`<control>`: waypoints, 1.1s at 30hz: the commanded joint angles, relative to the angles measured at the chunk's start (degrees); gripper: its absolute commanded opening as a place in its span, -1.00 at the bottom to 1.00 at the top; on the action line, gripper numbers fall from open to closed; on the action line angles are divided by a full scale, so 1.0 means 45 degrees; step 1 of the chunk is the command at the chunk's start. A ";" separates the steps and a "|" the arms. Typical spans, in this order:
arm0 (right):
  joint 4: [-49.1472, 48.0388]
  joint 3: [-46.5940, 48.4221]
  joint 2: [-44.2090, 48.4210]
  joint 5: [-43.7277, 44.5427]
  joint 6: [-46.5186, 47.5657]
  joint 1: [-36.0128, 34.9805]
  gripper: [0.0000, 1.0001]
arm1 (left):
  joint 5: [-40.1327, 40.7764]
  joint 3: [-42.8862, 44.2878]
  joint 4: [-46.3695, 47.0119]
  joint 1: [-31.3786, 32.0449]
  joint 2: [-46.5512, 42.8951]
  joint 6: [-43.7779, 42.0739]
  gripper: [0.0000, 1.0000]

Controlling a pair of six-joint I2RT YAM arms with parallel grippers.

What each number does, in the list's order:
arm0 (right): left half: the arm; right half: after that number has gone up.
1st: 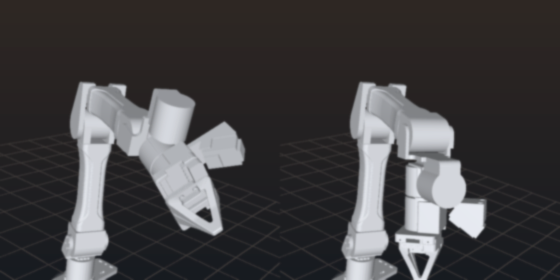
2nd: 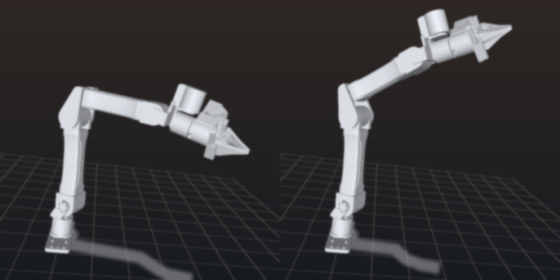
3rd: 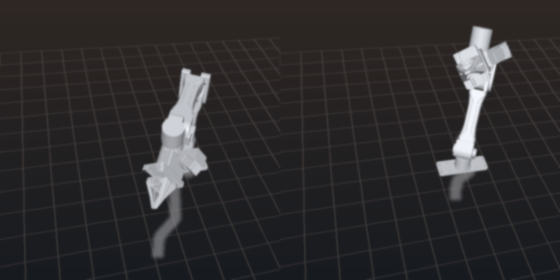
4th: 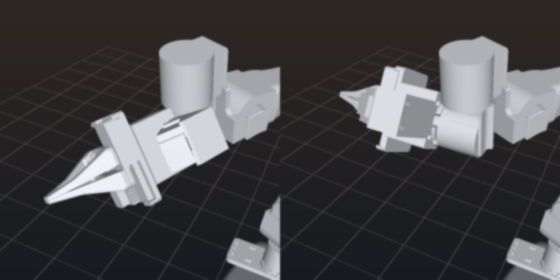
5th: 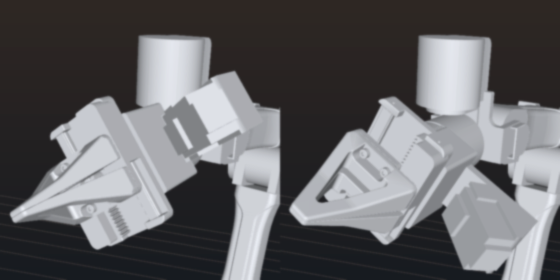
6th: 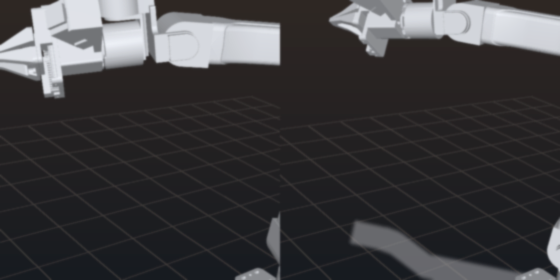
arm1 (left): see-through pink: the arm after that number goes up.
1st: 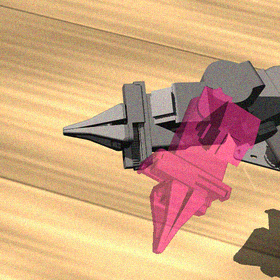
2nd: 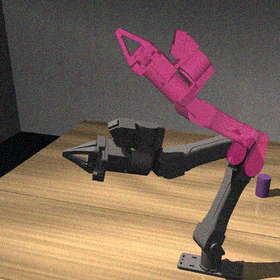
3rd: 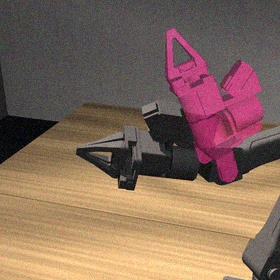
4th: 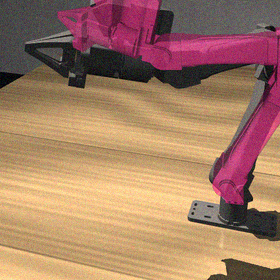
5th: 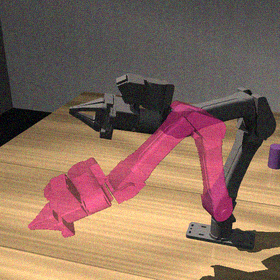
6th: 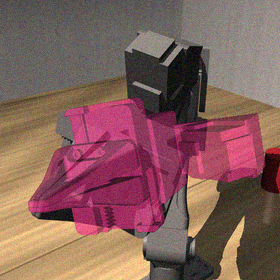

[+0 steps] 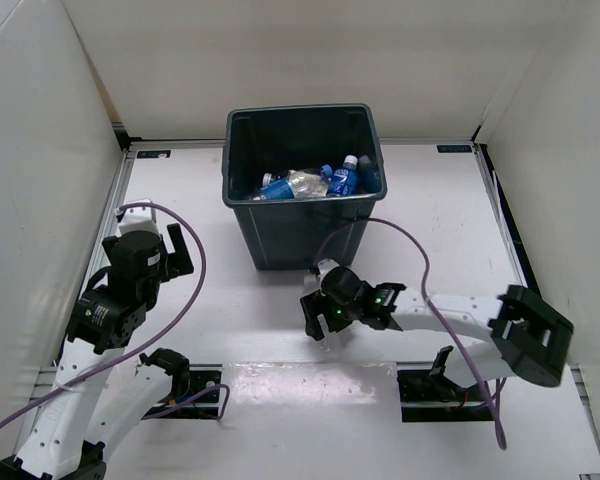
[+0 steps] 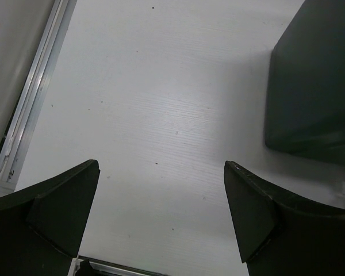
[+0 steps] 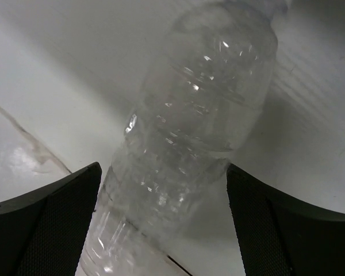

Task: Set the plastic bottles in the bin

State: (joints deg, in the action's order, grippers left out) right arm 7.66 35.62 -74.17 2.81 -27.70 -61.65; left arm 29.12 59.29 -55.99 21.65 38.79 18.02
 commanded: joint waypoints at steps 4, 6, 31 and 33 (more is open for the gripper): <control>0.1227 0.1343 -0.1778 0.0352 -0.0680 -0.0167 0.81 | -0.0066 -0.0011 -0.0293 0.0091 -0.0064 0.0038 1.00; 0.1306 0.1382 -0.1780 0.0430 -0.0699 -0.0168 0.73 | -0.0027 -0.0030 -0.0390 0.0053 -0.0142 0.0038 1.00; 0.7967 0.6058 0.6718 0.7907 0.0426 -0.4876 -0.08 | 0.0989 -0.0010 0.0644 0.0091 0.0482 0.0057 1.00; 0.7326 0.7022 0.5921 0.8067 0.1777 -0.4466 -0.08 | 0.0911 0.0009 0.0838 0.0072 0.0638 0.0175 1.00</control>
State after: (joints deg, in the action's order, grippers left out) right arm 42.61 60.55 -44.99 31.53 -27.31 -82.94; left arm 32.45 59.29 -54.65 21.87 40.77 17.56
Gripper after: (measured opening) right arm 0.635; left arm 0.997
